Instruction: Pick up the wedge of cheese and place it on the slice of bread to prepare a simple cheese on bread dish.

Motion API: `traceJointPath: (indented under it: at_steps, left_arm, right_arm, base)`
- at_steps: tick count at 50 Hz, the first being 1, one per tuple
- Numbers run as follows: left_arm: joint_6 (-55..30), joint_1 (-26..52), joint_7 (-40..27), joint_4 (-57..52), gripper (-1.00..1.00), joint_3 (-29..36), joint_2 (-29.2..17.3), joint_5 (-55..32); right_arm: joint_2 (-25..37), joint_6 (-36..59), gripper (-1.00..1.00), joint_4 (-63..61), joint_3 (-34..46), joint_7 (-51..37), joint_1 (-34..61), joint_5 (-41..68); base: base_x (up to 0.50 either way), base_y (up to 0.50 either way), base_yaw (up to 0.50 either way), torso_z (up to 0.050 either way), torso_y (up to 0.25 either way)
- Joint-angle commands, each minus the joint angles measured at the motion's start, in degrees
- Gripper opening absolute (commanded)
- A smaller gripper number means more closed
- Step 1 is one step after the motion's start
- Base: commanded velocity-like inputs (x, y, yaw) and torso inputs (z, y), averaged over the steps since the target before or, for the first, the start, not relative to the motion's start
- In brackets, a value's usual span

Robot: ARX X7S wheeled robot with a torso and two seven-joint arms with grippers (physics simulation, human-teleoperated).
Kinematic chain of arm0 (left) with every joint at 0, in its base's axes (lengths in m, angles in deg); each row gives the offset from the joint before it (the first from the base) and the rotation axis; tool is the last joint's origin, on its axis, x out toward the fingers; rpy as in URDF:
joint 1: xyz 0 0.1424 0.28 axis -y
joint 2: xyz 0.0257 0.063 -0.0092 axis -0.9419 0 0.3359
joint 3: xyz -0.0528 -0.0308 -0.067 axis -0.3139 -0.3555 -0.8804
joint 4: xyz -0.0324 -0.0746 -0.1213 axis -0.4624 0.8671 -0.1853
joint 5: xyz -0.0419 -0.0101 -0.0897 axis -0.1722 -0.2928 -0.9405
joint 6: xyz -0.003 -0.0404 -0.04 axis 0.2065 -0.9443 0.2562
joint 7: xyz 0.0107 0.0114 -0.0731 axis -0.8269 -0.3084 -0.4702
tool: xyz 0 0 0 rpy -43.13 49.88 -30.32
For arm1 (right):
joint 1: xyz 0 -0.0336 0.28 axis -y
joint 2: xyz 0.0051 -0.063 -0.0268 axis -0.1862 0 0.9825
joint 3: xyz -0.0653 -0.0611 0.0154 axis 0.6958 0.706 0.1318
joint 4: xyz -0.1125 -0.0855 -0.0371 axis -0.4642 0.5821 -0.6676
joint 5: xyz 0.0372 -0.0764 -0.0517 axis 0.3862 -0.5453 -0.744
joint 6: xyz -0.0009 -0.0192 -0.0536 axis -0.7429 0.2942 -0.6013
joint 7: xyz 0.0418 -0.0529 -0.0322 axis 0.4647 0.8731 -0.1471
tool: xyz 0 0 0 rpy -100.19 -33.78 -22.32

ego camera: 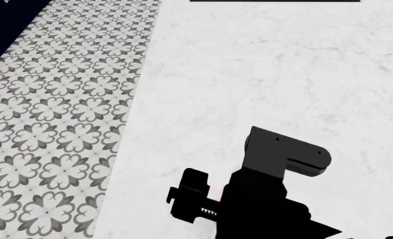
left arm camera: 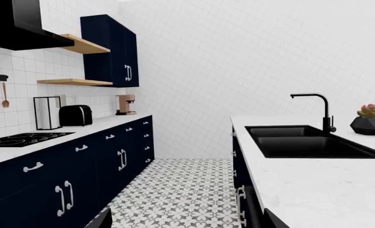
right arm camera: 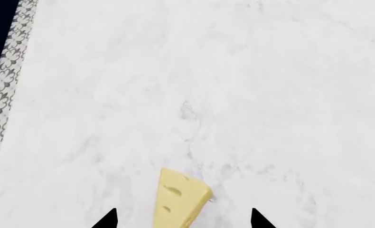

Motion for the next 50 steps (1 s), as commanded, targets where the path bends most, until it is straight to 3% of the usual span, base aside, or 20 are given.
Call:
traceJointPath:
  at_steps: [1, 40, 41, 50]
  left_arm:
    - [0.66, -0.08, 0.00, 0.13, 1.00, 0.14, -0.30, -0.15]
    - [2.91, -0.92, -0.16, 0.46, 1.00, 0.42, -0.98, -0.09]
    - [2.89, -0.89, -0.22, 0.47, 1.00, 0.45, -1.01, -0.13]
    - [2.87, -0.69, -0.54, 0.64, 1.00, 0.67, -1.27, -0.49]
  right_arm:
    - [-2.65, 3.41, 1.00, 4.92, 0.08, 1.52, -1.99, 2.26]
    - [-5.70, 6.48, 1.00, 9.67, 0.48, 1.40, -5.00, 1.95]
    - [-5.55, 6.42, -1.00, 9.16, 0.29, 1.25, -4.81, 1.96]
    - [-5.49, 4.96, -1.00, 6.20, 1.12, -1.96, -3.59, -0.95]
  base:
    - [0.00, 0.00, 0.00, 0.000, 0.000]
    - [0.00, 0.00, 0.00, 0.000, 0.000]
    - [0.00, 0.00, 0.00, 0.000, 0.000]
    - [0.00, 0.00, 0.00, 0.000, 0.000]
